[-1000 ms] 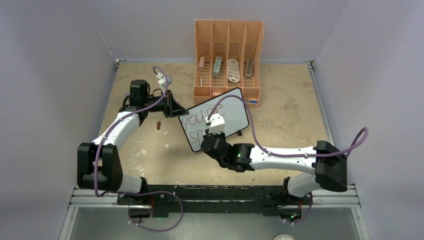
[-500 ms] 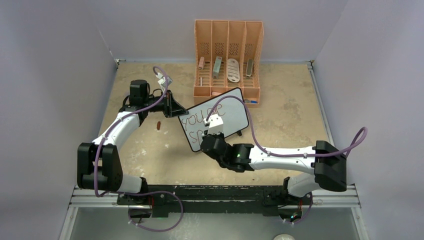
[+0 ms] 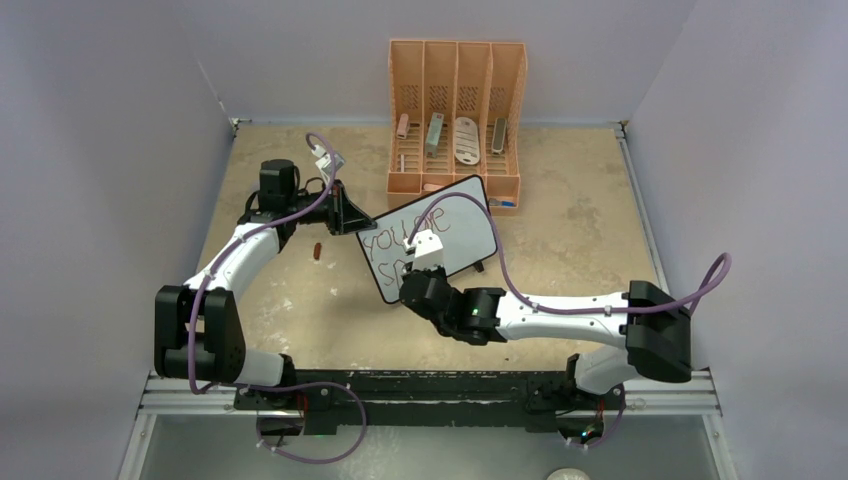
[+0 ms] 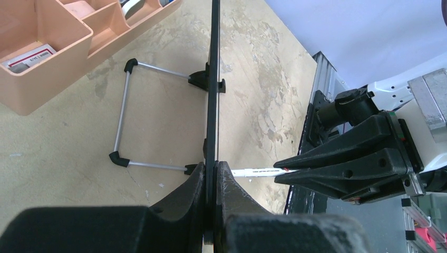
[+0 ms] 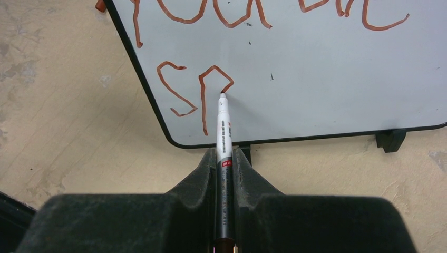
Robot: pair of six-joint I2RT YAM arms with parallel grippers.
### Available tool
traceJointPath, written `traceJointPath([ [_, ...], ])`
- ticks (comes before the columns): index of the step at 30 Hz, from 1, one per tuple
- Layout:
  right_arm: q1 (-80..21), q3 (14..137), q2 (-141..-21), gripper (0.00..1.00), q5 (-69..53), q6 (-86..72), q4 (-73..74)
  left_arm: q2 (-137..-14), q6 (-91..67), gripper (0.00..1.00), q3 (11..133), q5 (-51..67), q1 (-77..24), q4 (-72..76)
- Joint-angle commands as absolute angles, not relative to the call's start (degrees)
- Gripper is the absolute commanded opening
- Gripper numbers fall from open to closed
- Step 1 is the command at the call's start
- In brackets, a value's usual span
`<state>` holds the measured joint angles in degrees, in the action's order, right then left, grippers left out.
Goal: Write a sentence on the whiteboard
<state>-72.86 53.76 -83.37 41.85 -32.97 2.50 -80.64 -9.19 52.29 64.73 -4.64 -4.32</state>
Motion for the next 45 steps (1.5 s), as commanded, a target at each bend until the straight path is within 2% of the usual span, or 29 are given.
traceJointPath([
  [1, -72.8, 56.2, -85.4, 0.0, 40.8, -32.2, -1.0, -79.5, -8.4, 0.0, 54.1, 65.6, -5.1, -4.5],
  [18, -73.0, 57.0, -84.8, 0.0, 41.2, -31.5, -2.2, -79.3, -8.3, 0.0, 54.1, 65.4, -5.1, -4.7],
  [45, -70.1, 51.1, -75.3, 0.0, 42.7, -33.7, -0.4, -79.3, -8.1, 0.0, 54.2, 64.8, -5.1, -5.2],
])
